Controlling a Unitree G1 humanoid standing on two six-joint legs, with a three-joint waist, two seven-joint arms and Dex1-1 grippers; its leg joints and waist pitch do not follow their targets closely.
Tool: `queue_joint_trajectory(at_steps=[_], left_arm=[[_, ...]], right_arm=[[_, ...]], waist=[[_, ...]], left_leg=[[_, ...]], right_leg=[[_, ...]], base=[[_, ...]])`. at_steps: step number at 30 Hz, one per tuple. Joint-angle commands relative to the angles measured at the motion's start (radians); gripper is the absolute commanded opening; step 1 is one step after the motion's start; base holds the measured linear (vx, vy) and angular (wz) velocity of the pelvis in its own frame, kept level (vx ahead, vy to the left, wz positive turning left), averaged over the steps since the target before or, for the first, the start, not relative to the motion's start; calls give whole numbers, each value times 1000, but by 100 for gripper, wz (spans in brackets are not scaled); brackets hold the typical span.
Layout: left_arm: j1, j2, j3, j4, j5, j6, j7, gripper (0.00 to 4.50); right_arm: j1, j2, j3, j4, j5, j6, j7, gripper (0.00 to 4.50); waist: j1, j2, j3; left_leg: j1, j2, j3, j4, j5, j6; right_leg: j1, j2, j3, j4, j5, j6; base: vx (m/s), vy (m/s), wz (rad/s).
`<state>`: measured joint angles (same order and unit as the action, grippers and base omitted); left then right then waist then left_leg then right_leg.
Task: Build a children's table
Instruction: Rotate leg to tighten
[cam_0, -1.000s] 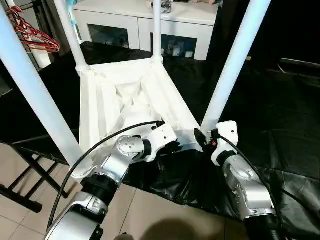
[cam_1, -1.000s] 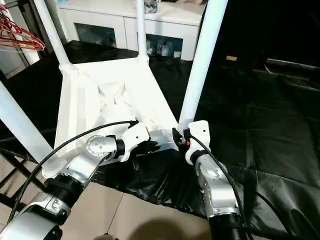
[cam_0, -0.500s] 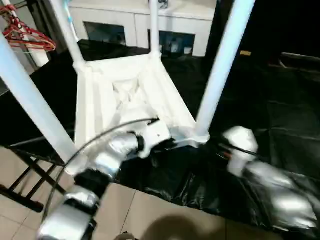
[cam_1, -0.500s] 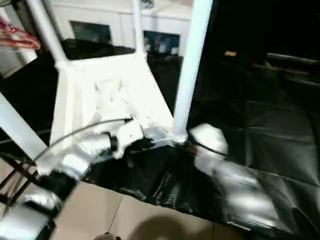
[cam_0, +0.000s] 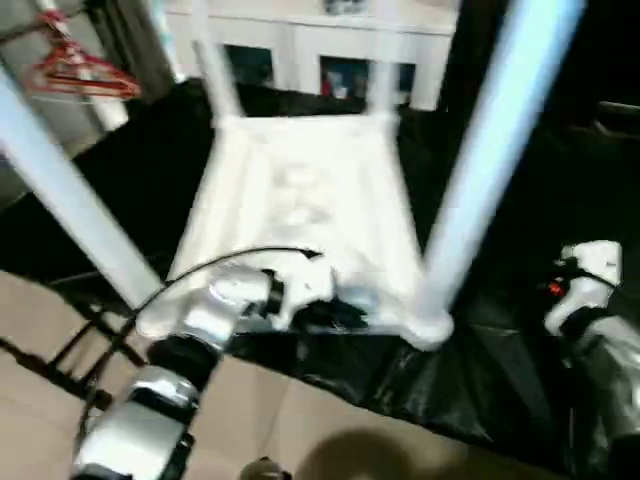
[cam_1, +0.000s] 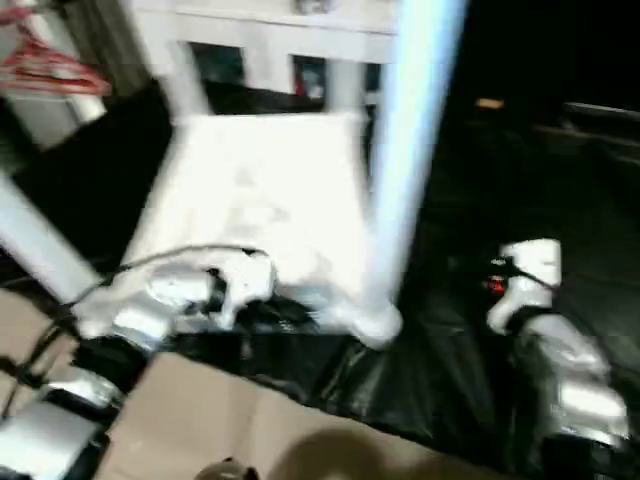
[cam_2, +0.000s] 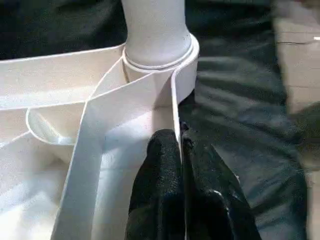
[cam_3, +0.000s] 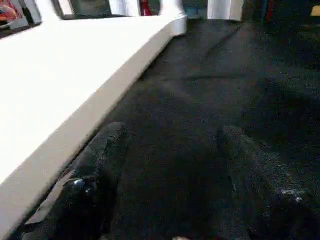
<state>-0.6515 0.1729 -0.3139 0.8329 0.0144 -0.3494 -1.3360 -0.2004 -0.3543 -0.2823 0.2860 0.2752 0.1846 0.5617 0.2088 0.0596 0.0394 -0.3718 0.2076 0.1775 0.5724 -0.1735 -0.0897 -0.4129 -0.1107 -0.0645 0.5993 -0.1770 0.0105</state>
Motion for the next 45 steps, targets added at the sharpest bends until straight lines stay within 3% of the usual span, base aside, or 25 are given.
queue_joint_trajectory(at_steps=[1,7,8,10,11,14,16,18,19,20,21,25,28,29,33,35,36,38,39,42,45], left_arm=[[-25,-32,6,-28,-78,-55,-82,0],[-48,-2,29,39,-46,-133,-43,0],[-52,3,39,50,-48,-137,-32,28],[-58,21,58,64,-56,-133,-26,45],[-58,22,59,63,-56,-132,-26,56],[-44,71,103,23,-90,-90,-39,84],[-5,109,126,-60,-126,-6,-75,95],[32,140,123,-130,-145,78,-105,119],[83,190,98,-223,-158,185,-149,129],[83,190,98,-223,-158,185,-149,133],[123,226,79,-303,-174,274,-181,133],[163,267,52,-406,-200,397,-213,172],[193,304,19,-478,-174,473,-218,183],[194,308,13,-473,-152,461,-211,206],[178,335,-23,-387,10,358,-114,226],[168,361,-35,-372,37,360,-97,238],[165,374,-41,-373,44,368,-92,238],[148,393,-33,-348,54,359,-68,261],[146,394,-32,-346,53,358,-66,269],[120,410,-9,-337,39,370,-42,293],[99,412,12,-307,37,359,-35,305]], right_arm=[[1,19,28,-15,-11,-10,-16,313],[9,54,75,-3,-28,-36,-42,313],[8,59,80,-2,-33,-38,-47,317],[5,71,85,-5,-44,-35,-57,318],[5,72,85,-6,-44,-35,-57,318],[1,86,104,-15,-58,-27,-68,318],[0,85,128,-21,-63,-22,-64,318],[-4,83,141,-14,-63,-21,-60,318],[-18,84,150,5,-74,-27,-61,318],[-18,84,150,5,-74,-27,-61,318],[-31,86,153,24,-84,-31,-64,318],[-46,89,157,44,-93,-32,-72,318],[-55,88,176,59,-103,-34,-77,318],[-55,87,180,59,-103,-35,-76,318],[-55,92,205,58,-109,-31,-64,318],[-51,93,219,58,-123,-33,-61,318],[-48,92,225,58,-128,-34,-59,318],[-32,93,240,52,-139,-39,-52,318],[-31,94,241,52,-139,-39,-52,318],[-19,102,249,50,-136,-44,-58,318],[-14,109,255,45,-132,-44,-64,318]], waist=[[-6,-24,-66],[-15,-27,-63],[-18,-27,-63],[-22,-32,-63],[-22,-28,-64],[-29,-38,-61],[-36,-46,-62],[-40,-41,-62],[-43,-38,-60],[-47,-45,-60],[-47,-40,-59],[-49,-44,-56],[-45,-51,-55],[-47,-51,-53],[-53,-52,-53],[-55,-43,-56],[-57,-45,-56],[-60,-38,-54],[-62,-41,-52],[-63,-34,-51],[-62,-31,-52]], left_leg=[[8,16,6,-50,-155,91],[3,13,3,-57,-210,62],[1,13,2,-58,-208,58],[-3,10,2,-58,-198,55],[-1,11,2,-57,-195,52],[-7,11,1,-60,-188,52],[-2,12,2,-59,-191,53],[-6,17,0,-62,-170,56],[-1,16,3,-61,-182,57],[-2,18,2,-62,-172,58],[1,17,4,-62,-182,57],[10,18,7,-65,-222,37],[6,17,5,-69,-221,29],[6,15,5,-69,-222,28],[6,11,2,-69,-226,20],[6,11,-1,-70,-222,7],[6,11,-1,-71,-223,5],[8,10,-2,-72,-250,-5],[9,9,-1,-73,-261,-5],[15,10,-3,-76,-313,-16],[16,11,-5,-77,-325,-22]], right_leg=[[54,-35,30,-56,-131,-227],[55,-37,29,-65,-231,-174],[55,-36,28,-66,-238,-163],[57,-35,28,-66,-238,-157],[54,-37,28,-65,-235,-164],[55,-35,26,-58,-234,-166],[53,-35,27,-59,-246,-166],[53,-35,27,-49,-215,-182],[46,-31,28,-53,-223,-184],[48,-32,30,-46,-193,-197],[44,-28,30,-49,-196,-198],[41,-28,33,-52,-201,-211],[48,-31,33,-49,-201,-201],[47,-30,34,-52,-209,-193],[49,-29,35,-60,-234,-152],[51,-31,34,-57,-231,-145],[51,-30,34,-58,-226,-147],[49,-28,33,-57,-231,-162],[49,-27,33,-60,-241,-163],[46,-30,33,-66,-294,-164],[45,-29,33,-66,-289,-172]], base=[[0,0,0],[0,0,0],[0,0,0],[0,0,0],[0,0,0],[0,0,0],[0,0,0],[0,0,0],[0,0,0],[0,0,0],[0,0,0],[0,0,0],[0,0,0],[0,0,0],[0,0,0],[0,0,0],[0,0,0],[0,0,0],[0,0,0],[0,0,0],[0,0,0]])
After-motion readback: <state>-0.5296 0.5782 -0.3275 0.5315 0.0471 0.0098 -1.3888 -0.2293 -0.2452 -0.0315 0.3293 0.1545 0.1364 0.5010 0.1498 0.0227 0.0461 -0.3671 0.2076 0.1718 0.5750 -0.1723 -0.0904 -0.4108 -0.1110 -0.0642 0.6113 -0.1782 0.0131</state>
